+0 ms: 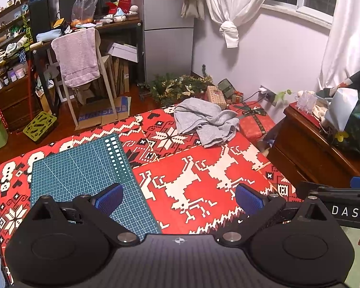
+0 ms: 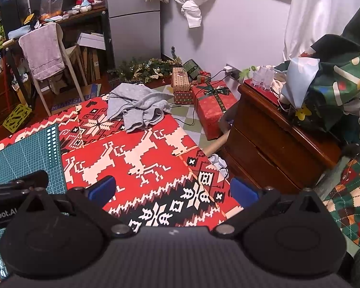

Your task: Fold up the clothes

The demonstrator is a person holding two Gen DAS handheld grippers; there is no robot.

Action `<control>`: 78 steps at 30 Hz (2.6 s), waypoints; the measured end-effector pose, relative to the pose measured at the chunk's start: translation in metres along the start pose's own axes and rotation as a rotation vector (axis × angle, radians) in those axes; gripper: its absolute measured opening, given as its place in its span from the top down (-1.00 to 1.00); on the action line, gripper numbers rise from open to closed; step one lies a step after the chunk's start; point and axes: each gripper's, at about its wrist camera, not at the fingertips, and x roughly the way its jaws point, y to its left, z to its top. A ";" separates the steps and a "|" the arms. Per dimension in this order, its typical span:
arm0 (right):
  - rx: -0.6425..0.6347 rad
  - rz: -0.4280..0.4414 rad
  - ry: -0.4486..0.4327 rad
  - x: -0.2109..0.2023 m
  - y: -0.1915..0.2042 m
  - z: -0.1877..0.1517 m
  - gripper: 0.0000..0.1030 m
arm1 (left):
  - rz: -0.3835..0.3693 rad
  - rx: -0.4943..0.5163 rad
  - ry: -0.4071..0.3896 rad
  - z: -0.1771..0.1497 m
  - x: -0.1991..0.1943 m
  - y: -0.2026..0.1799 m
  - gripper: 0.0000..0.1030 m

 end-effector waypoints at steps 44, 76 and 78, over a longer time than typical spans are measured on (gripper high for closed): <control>-0.085 0.000 -0.023 0.048 0.014 -0.010 -0.99 | 0.024 -0.048 -0.042 -0.016 0.045 0.014 -0.96; -0.306 0.043 -0.179 0.265 0.046 0.067 -0.99 | 0.010 -0.007 -0.148 0.044 0.233 0.027 -0.86; -0.284 0.082 -0.174 0.281 0.042 0.072 -0.99 | -0.027 -0.006 -0.144 0.046 0.247 0.027 -0.86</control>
